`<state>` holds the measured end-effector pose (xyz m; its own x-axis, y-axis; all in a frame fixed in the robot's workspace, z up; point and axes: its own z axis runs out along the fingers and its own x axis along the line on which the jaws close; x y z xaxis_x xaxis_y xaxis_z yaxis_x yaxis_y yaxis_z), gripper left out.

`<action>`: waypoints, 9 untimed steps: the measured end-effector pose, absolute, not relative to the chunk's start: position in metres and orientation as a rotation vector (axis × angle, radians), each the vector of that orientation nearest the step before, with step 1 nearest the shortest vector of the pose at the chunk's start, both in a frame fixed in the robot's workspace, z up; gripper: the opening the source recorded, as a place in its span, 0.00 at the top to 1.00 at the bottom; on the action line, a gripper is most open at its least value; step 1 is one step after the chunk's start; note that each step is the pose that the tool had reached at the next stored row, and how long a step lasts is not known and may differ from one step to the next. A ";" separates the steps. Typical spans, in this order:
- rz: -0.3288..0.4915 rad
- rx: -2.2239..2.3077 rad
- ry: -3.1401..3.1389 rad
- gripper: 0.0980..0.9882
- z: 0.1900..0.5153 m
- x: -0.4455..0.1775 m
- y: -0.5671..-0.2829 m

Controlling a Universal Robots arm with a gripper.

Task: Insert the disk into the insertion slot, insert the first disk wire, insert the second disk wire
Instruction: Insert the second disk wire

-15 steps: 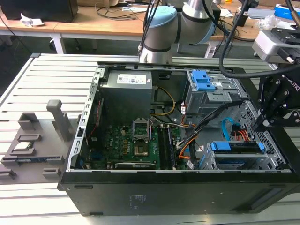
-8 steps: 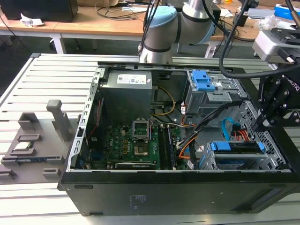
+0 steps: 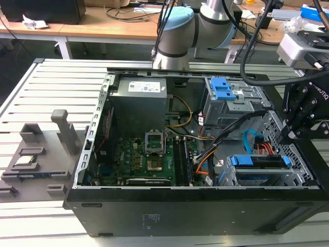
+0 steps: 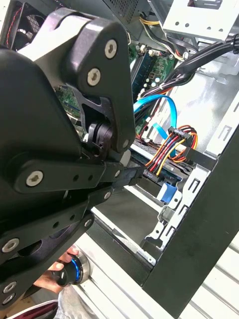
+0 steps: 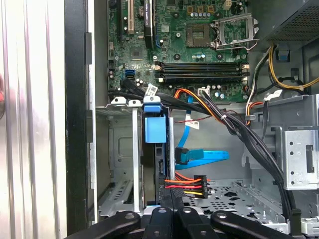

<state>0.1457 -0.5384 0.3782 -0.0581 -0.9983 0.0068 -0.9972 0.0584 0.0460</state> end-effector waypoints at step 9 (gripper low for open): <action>-0.045 2.131 -2.259 0.84 0.376 0.138 -0.536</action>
<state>0.1379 -0.5355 0.3764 -0.0581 -0.9983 0.0066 -0.9972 0.0584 0.0460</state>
